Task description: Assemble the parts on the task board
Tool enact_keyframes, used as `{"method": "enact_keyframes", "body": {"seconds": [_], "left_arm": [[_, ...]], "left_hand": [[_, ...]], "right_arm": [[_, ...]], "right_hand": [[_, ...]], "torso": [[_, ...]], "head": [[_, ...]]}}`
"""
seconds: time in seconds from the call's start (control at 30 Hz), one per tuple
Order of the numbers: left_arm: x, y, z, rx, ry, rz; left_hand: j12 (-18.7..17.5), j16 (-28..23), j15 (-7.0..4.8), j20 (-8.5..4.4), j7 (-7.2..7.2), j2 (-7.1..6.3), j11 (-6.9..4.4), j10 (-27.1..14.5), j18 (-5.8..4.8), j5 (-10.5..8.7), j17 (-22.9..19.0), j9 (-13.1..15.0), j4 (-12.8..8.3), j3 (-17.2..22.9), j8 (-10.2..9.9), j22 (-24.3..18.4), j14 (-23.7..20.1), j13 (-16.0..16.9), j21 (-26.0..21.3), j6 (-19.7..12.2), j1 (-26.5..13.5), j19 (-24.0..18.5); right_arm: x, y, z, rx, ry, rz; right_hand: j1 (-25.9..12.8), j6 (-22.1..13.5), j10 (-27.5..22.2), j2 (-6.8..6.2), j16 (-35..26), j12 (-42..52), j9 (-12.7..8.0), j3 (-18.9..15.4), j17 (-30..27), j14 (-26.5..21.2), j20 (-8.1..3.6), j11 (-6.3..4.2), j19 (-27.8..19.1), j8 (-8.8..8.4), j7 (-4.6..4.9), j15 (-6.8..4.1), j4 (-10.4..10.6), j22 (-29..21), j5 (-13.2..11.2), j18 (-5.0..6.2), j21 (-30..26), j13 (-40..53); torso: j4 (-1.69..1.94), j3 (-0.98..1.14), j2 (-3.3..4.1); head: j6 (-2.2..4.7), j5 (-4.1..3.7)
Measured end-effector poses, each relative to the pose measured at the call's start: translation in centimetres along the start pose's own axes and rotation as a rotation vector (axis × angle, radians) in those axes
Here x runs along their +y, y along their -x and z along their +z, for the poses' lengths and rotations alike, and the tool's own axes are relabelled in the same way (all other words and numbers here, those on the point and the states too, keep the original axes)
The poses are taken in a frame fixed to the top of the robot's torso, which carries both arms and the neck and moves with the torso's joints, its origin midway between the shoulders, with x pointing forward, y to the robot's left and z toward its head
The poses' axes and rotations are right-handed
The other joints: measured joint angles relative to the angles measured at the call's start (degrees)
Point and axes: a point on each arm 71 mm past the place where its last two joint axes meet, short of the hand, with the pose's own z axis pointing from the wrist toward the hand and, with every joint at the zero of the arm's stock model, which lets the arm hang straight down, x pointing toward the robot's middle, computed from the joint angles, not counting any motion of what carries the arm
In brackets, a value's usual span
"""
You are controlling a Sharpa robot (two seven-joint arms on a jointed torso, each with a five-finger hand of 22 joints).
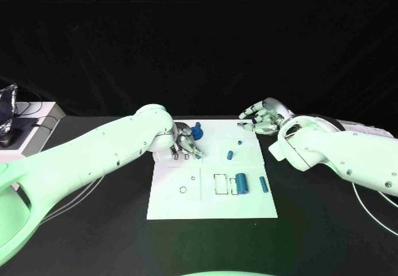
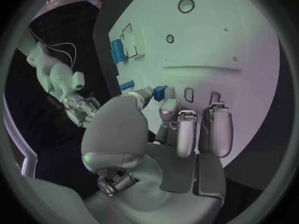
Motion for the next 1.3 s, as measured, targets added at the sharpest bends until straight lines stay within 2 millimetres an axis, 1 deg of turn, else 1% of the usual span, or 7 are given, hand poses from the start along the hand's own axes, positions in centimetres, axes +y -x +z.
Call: {"method": "enact_keyframes", "body": {"seconds": [0.5,0.63,0.87,1.07,1.1,1.17,1.3], "left_arm": [[0.1,-0.1,0.0,0.017,-0.013,-0.019],[0.3,0.0,0.0,0.019,-0.014,-0.028],[1.1,0.3,-0.3,0.017,-0.015,-0.065],[1.8,0.5,-0.7,0.010,-0.020,-0.096],[1.9,0.5,-0.8,0.009,-0.022,-0.099],[2.0,0.6,-1.0,0.007,-0.025,-0.105],[2.3,0.5,-1.5,0.005,-0.030,-0.110]], "left_hand": [[-1.5,0.0,-0.21,-0.20,0.19,-1.02,-0.27,-0.8,0.00,-0.21,0.0,1.3,-6.0,15.2,-1.2,-0.2,0.2,-1.4,0.0,-0.6,2.0,-0.2],[-1.5,0.0,-0.42,-0.20,0.20,-1.12,-0.27,-0.8,0.00,0.44,0.0,1.3,-6.7,16.2,-1.2,-0.2,0.0,-1.5,-0.2,-0.6,1.8,-0.2],[-2.1,0.0,-0.61,-0.40,0.20,-0.13,-0.49,-0.5,0.00,6.95,0.0,1.3,-5.8,18.6,-1.0,-0.8,0.2,-2.0,-0.5,-0.6,-2.4,-0.8],[-2.3,0.0,-0.96,-0.60,0.20,-0.10,-1.12,0.1,0.00,11.64,0.0,1.7,-6.1,19.5,2.8,-0.9,0.1,-1.7,-0.5,-0.6,-6.8,-1.0],[-2.1,0.0,-1.26,-0.60,0.20,-0.01,-1.41,0.4,0.00,12.49,0.0,5.9,-6.1,19.5,2.8,-0.8,0.0,-1.3,-0.5,-0.6,-7.5,-1.0],[-1.9,0.0,-1.47,-0.81,0.42,-0.05,-1.69,1.2,0.00,14.89,0.0,9.2,-6.8,20.4,2.8,-0.4,0.0,-0.9,-0.5,-0.4,-9.1,-0.8],[-1.6,0.0,-2.06,-1.47,0.54,0.13,-2.22,2.7,0.00,16.47,0.0,10.5,-7.4,21.0,3.0,0.2,0.0,-0.3,-0.5,0.1,-11.1,-0.2]], "right_arm": [[-0.1,0.0,0.0,0.000,-0.006,-0.001],[-0.1,0.0,0.0,0.000,-0.007,-0.001],[-0.3,0.1,0.0,0.001,-0.011,-0.003],[-0.5,0.2,-0.1,0.003,-0.016,-0.005],[-0.5,0.3,-0.1,0.003,-0.017,-0.005],[-0.6,0.3,-0.1,0.004,-0.018,-0.006],[-0.7,0.4,-0.2,0.005,-0.022,-0.007]], "right_hand": [[0.0,0.0,0.0,0.00,0.0,0.0,0.1,0.6,0.0,0.0,0.00,0.00,0.0,0.23,0.00,0.00,-0.2,0.0,0.3,0.00,0.0,0.0],[0.0,0.0,0.0,0.02,0.0,0.0,0.1,0.6,0.0,0.0,0.00,0.00,0.0,0.37,0.00,0.00,-0.2,0.0,0.6,0.00,0.0,0.0],[-0.3,-0.1,0.0,0.33,0.0,0.0,0.2,0.8,0.0,0.0,0.00,0.00,0.0,0.45,0.09,0.00,0.0,0.0,0.8,0.00,0.0,0.0],[-0.3,-0.4,0.0,0.33,0.0,0.0,0.2,0.8,0.0,0.0,0.00,0.00,0.0,0.45,-0.01,0.00,0.0,0.0,0.9,0.00,0.0,0.0],[-0.3,-0.4,0.0,0.33,0.0,0.0,0.2,0.8,0.0,0.0,0.00,0.00,0.0,0.45,-0.01,0.00,0.0,0.0,0.9,0.00,0.0,0.0],[-0.3,-0.4,0.0,0.32,0.0,0.0,0.2,0.8,0.0,0.0,0.00,0.00,0.0,0.45,-0.01,0.00,0.0,0.0,0.9,0.00,0.0,0.0],[-0.4,-0.4,0.0,0.22,0.0,0.0,0.2,1.0,0.0,0.0,0.00,0.00,0.0,0.45,-0.01,0.00,-0.2,0.0,1.3,0.00,0.0,0.0]], "torso": [[0.10,-0.01,-0.02],[0.12,-0.01,-0.03],[0.22,-0.05,-0.09],[0.32,-0.09,-0.13],[0.34,-0.09,-0.14],[0.36,-0.08,-0.16],[0.43,-0.07,-0.22]], "head": [[-0.15,-0.01],[-0.16,-0.01],[-0.12,-0.09],[-0.02,-0.09],[0.00,-0.04],[0.02,0.02],[-0.01,0.14]]}}
